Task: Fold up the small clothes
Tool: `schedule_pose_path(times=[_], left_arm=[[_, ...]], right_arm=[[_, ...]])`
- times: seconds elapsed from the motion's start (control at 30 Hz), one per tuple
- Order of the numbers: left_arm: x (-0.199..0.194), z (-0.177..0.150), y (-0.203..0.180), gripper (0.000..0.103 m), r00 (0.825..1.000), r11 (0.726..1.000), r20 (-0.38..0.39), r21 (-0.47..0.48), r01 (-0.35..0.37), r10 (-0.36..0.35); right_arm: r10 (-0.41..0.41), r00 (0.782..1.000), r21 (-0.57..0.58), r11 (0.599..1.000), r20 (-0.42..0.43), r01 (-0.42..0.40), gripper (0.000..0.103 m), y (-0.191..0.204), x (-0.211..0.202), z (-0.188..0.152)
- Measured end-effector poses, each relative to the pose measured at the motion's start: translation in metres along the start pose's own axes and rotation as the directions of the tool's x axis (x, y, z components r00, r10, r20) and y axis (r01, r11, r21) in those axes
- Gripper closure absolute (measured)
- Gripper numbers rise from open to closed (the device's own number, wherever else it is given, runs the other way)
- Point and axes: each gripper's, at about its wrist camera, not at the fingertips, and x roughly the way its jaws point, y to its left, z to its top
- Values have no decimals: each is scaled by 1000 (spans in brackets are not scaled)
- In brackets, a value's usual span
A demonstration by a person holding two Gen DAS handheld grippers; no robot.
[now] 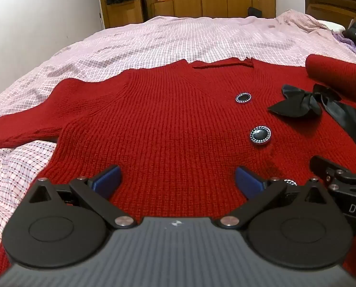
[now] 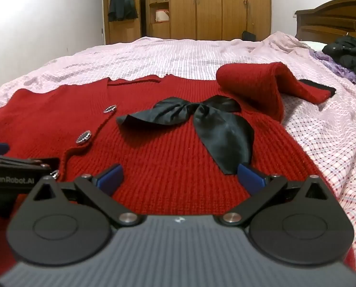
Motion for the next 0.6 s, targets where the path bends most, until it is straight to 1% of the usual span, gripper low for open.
schedule_pose_path(times=[0.1, 0.17, 0.47, 0.5, 0.6], left_arm=[[0, 1, 0, 0, 1000, 1000, -7, -9, 7, -8], [-1, 1, 0, 0, 1000, 1000, -8, -9, 9, -9], [-2, -7, 1, 0, 1000, 1000, -15, -10, 14, -14], [2, 1, -2, 0, 1000, 1000, -22, -7, 17, -17], [1, 1, -2, 0, 999, 1000, -26, -8, 21, -21]], right_arm=[[-8, 1000, -15, 1000, 7, 9, 0, 2, -4, 0], [-13, 1000, -22, 1000, -12, 13, 0, 6, -3, 0], [-5, 1000, -16, 1000, -26, 5, 0, -2, 1, 1], [-6, 1000, -19, 1000, -30, 6, 0, -1, 2, 3], [-13, 999, -27, 1000, -38, 12, 0, 2, 0, 5]])
